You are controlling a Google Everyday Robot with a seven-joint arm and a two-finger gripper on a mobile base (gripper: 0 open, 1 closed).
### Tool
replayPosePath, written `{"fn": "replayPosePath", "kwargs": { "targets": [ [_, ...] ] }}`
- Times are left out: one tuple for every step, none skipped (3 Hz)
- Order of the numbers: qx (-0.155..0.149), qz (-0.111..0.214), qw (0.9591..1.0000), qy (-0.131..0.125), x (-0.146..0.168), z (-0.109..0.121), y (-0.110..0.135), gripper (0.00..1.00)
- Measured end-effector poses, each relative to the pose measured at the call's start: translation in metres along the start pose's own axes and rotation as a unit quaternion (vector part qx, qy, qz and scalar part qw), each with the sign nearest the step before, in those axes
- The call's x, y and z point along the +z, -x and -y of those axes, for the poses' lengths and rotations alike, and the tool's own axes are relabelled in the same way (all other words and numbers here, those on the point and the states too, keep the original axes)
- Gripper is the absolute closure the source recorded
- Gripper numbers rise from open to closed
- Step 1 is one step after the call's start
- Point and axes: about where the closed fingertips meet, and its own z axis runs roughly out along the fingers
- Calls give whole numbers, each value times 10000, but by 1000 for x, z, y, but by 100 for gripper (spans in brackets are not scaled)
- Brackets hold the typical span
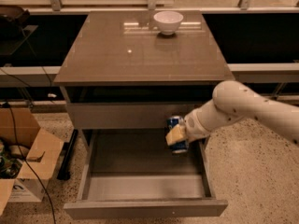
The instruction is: Pick pepsi can from middle drawer and place on counter
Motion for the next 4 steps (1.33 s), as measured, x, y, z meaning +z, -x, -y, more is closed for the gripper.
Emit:
{"fn": "replayPosePath", "kwargs": {
  "targets": [
    [-638, 666, 9954, 275, -103, -20, 23, 100],
    [-1446, 1212, 9818, 216, -197, -38, 51, 100],
    [-1851, 1491, 9713, 14, -256, -45, 87, 100],
    [-1981, 1763, 9642, -73, -285, -53, 106, 100]
  ]
}}
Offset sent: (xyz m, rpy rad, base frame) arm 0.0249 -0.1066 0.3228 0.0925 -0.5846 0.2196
